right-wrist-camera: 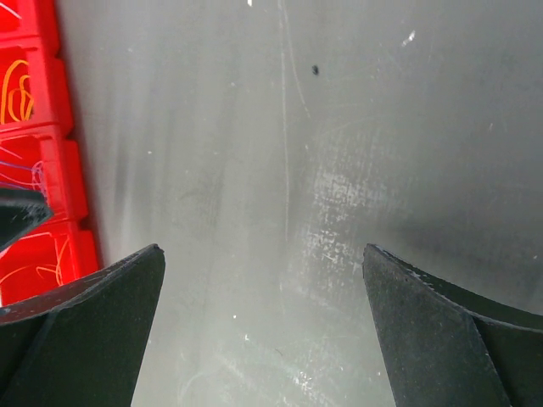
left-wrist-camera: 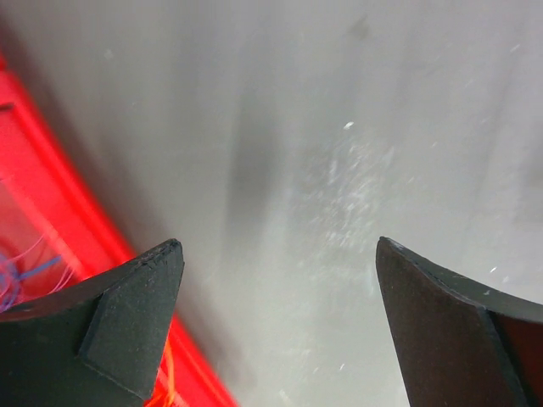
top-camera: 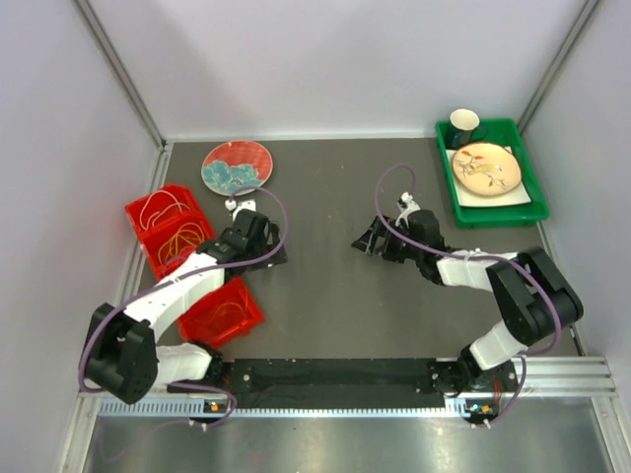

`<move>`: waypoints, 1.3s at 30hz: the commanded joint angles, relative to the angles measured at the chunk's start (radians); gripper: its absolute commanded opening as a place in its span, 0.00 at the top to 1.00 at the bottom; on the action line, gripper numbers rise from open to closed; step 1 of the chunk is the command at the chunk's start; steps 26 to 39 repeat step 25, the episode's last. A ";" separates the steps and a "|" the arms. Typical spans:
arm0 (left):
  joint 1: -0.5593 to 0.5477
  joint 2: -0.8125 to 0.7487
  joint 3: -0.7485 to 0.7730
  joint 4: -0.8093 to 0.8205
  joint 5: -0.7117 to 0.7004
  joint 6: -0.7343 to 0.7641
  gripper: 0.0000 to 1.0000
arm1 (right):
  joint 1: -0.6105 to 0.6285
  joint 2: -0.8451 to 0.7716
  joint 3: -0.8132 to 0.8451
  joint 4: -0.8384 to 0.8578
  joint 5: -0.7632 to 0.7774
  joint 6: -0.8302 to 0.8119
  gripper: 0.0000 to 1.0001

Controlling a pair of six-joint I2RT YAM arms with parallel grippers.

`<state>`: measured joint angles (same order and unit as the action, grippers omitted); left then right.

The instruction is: Untangle the cables

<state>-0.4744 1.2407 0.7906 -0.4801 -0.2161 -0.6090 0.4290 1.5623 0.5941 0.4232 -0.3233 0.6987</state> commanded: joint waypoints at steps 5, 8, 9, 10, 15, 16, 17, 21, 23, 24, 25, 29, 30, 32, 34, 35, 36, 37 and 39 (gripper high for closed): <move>-0.059 0.071 -0.125 0.472 -0.077 0.004 0.01 | -0.003 -0.088 -0.059 0.163 0.030 -0.019 0.01; -0.113 0.114 -0.177 0.723 -0.138 0.093 0.01 | -0.003 -0.102 -0.077 0.204 0.041 -0.021 0.01; -0.122 0.126 -0.180 0.763 -0.147 0.118 0.01 | -0.004 -0.102 -0.082 0.221 0.040 -0.021 0.01; -0.135 0.140 -0.176 0.806 -0.157 0.155 0.01 | -0.003 -0.100 -0.088 0.253 0.040 -0.022 0.01; -0.151 0.224 -0.093 0.788 -0.180 0.216 0.01 | -0.003 -0.102 -0.100 0.272 0.047 -0.027 0.01; -0.151 0.227 -0.087 0.787 -0.178 0.218 0.01 | -0.003 -0.099 -0.097 0.266 0.050 -0.028 0.01; -0.151 0.233 -0.082 0.788 -0.178 0.221 0.01 | -0.004 -0.096 -0.090 0.249 0.052 -0.030 0.01; -0.153 0.229 -0.086 0.788 -0.183 0.230 0.01 | -0.003 -0.087 -0.097 0.285 0.024 -0.039 0.01; -0.153 0.220 -0.094 0.799 -0.187 0.244 0.01 | -0.003 -0.084 -0.103 0.301 0.024 -0.036 0.01; -0.152 0.217 -0.096 0.802 -0.189 0.248 0.01 | -0.003 -0.082 -0.097 0.269 0.039 -0.033 0.01; -0.151 0.215 -0.099 0.804 -0.195 0.258 0.01 | -0.001 -0.077 -0.065 0.232 0.047 -0.030 0.01; -0.151 0.215 -0.099 0.804 -0.195 0.258 0.01 | -0.001 -0.077 -0.065 0.232 0.047 -0.030 0.01; -0.151 0.215 -0.099 0.804 -0.195 0.258 0.01 | -0.001 -0.077 -0.065 0.232 0.047 -0.030 0.01; -0.151 0.215 -0.099 0.804 -0.195 0.258 0.01 | -0.001 -0.077 -0.065 0.232 0.047 -0.030 0.01; -0.151 0.215 -0.099 0.804 -0.195 0.258 0.01 | -0.001 -0.077 -0.065 0.232 0.047 -0.030 0.01; -0.151 0.215 -0.099 0.804 -0.195 0.258 0.01 | -0.001 -0.077 -0.065 0.232 0.047 -0.030 0.01; -0.151 0.215 -0.099 0.804 -0.195 0.258 0.01 | -0.001 -0.077 -0.065 0.232 0.047 -0.030 0.01; -0.151 0.215 -0.099 0.804 -0.195 0.258 0.01 | -0.001 -0.077 -0.065 0.232 0.047 -0.030 0.01; -0.151 0.215 -0.099 0.804 -0.195 0.258 0.01 | -0.001 -0.077 -0.065 0.232 0.047 -0.030 0.01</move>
